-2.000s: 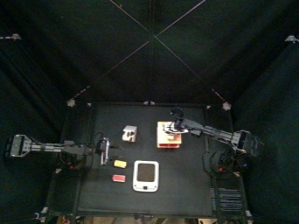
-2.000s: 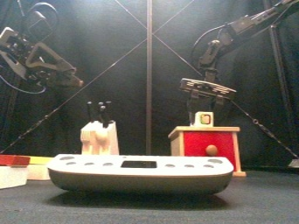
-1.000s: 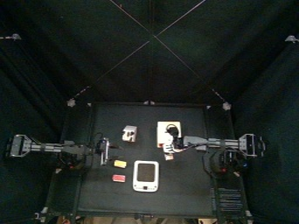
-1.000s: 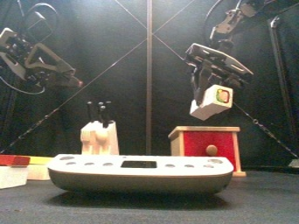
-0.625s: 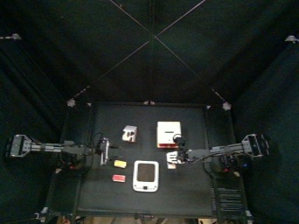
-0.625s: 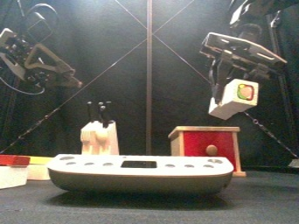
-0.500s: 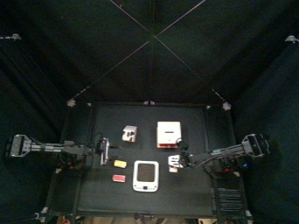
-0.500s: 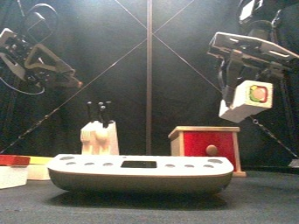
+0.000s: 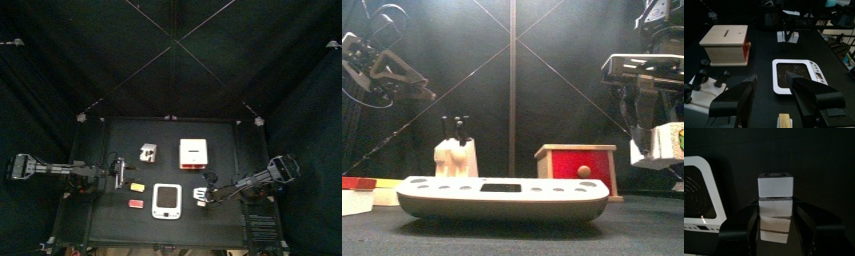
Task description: Put sushi roll right of stove
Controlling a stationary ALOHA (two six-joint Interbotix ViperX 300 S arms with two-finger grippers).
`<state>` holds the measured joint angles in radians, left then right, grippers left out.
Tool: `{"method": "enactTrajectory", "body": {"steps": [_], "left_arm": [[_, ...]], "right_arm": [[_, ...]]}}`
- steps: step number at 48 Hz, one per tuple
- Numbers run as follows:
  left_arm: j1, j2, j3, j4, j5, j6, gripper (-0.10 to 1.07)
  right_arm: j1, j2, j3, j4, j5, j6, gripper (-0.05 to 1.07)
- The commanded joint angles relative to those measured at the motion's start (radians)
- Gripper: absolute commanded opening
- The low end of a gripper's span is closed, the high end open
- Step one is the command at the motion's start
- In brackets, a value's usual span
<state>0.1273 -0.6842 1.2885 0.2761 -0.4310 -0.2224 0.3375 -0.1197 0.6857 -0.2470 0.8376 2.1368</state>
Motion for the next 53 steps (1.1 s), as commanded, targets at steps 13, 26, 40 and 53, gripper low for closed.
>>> {"method": "enactTrajectory", "body": {"steps": [13,26,40,53], "left_arm": [[0.003,0.0,-0.011,0.0,-0.003,0.0,0.86],[0.003,0.002,-0.009,0.0,-0.003,0.002,0.86],[0.003,0.0,-0.009,0.0,-0.003,0.002,0.86],[0.003,0.0,-0.009,0.0,-0.003,0.002,0.86]], "right_arm": [[0.006,0.092,-0.046,0.002,-0.02,0.002,0.54],[0.015,0.123,-0.051,-0.003,-0.083,0.0,0.54],[0.011,0.135,-0.044,-0.014,-0.133,-0.003,0.55],[0.009,0.135,-0.04,-0.029,-0.135,-0.005,0.63]]}}
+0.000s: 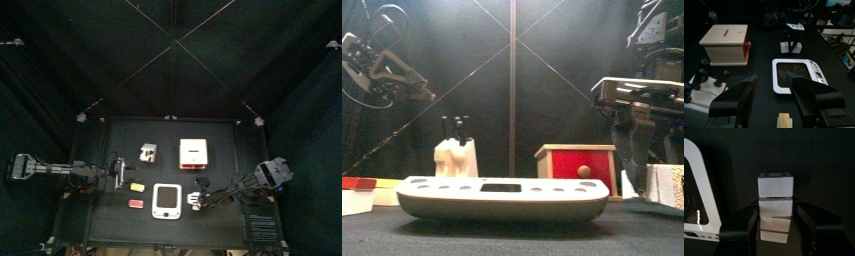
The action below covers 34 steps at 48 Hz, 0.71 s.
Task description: Put sushi roll right of stove
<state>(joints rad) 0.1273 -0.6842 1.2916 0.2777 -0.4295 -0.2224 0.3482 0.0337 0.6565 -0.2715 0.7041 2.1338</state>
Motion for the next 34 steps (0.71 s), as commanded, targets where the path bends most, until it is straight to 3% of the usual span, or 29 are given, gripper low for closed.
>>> {"method": "enactTrajectory", "body": {"steps": [1,16,34], "left_arm": [[0.003,0.002,-0.012,-0.002,-0.005,0.002,0.86],[0.003,0.0,-0.011,-0.002,-0.005,0.002,0.86],[0.003,0.0,-0.009,-0.002,-0.005,0.002,0.86]], "right_arm": [[-0.002,-0.018,-0.011,-0.005,-0.002,-0.002,0.65],[-0.003,-0.018,-0.012,0.0,-0.002,-0.002,0.88],[-0.003,-0.034,-0.018,-0.003,-0.002,-0.003,0.91]]}}
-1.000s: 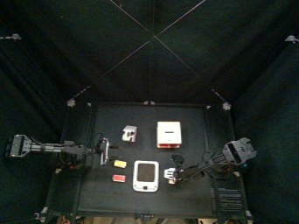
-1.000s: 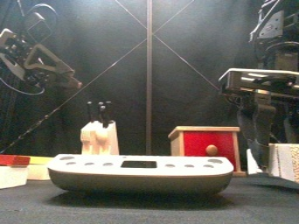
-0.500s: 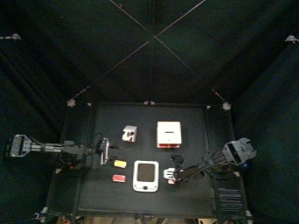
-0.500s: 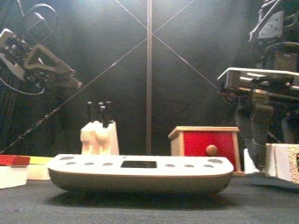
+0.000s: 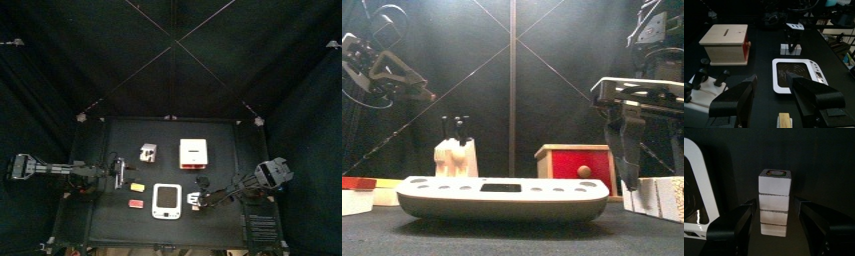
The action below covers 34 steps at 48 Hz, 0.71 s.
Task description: Put sushi roll right of stove
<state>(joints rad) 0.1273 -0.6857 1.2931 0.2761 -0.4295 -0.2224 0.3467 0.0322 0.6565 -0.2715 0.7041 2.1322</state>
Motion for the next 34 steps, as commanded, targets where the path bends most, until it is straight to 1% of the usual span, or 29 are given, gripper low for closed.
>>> {"method": "enactTrajectory", "body": {"steps": [1,34], "left_arm": [[0.005,0.003,-0.012,-0.002,-0.005,0.002,0.86],[0.008,0.003,-0.009,0.0,-0.005,0.002,0.86]], "right_arm": [[-0.002,-0.032,-0.017,-0.005,-0.002,-0.002,0.91],[-0.003,-0.035,-0.023,-0.005,-0.003,-0.009,0.91]]}}
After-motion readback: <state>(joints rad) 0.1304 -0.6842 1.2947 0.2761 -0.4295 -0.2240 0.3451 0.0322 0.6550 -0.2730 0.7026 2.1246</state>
